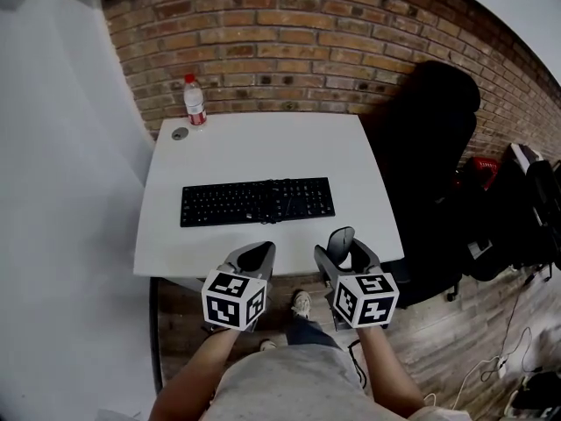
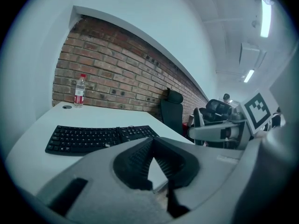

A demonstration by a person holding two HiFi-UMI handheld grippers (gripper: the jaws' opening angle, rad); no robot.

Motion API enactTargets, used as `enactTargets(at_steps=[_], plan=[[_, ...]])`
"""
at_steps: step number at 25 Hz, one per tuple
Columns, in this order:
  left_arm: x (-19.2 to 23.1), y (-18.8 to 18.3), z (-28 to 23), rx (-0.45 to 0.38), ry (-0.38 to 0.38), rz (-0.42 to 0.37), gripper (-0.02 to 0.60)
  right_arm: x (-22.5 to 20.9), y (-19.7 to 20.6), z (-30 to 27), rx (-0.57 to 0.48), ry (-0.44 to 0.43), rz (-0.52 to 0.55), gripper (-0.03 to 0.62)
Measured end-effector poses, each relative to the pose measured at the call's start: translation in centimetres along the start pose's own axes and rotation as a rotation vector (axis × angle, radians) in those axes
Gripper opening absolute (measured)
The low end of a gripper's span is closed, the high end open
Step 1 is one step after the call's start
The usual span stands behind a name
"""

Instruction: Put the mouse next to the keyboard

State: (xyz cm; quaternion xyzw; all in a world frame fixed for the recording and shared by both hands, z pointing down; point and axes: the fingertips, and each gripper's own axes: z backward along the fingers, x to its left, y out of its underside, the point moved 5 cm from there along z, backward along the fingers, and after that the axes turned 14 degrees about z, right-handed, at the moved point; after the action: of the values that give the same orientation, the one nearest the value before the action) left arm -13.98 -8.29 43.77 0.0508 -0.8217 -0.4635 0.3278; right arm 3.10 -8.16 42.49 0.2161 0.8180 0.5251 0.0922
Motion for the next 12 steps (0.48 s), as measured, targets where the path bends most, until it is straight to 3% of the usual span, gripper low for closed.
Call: enactTargets(at_steps=[12], plan=[[1.8, -3.0, -6.8, 0.026, -0.029, 0.000, -0.008, -5.8, -0.3, -5.7, 0.039, 0.006, -0.023, 0.310]])
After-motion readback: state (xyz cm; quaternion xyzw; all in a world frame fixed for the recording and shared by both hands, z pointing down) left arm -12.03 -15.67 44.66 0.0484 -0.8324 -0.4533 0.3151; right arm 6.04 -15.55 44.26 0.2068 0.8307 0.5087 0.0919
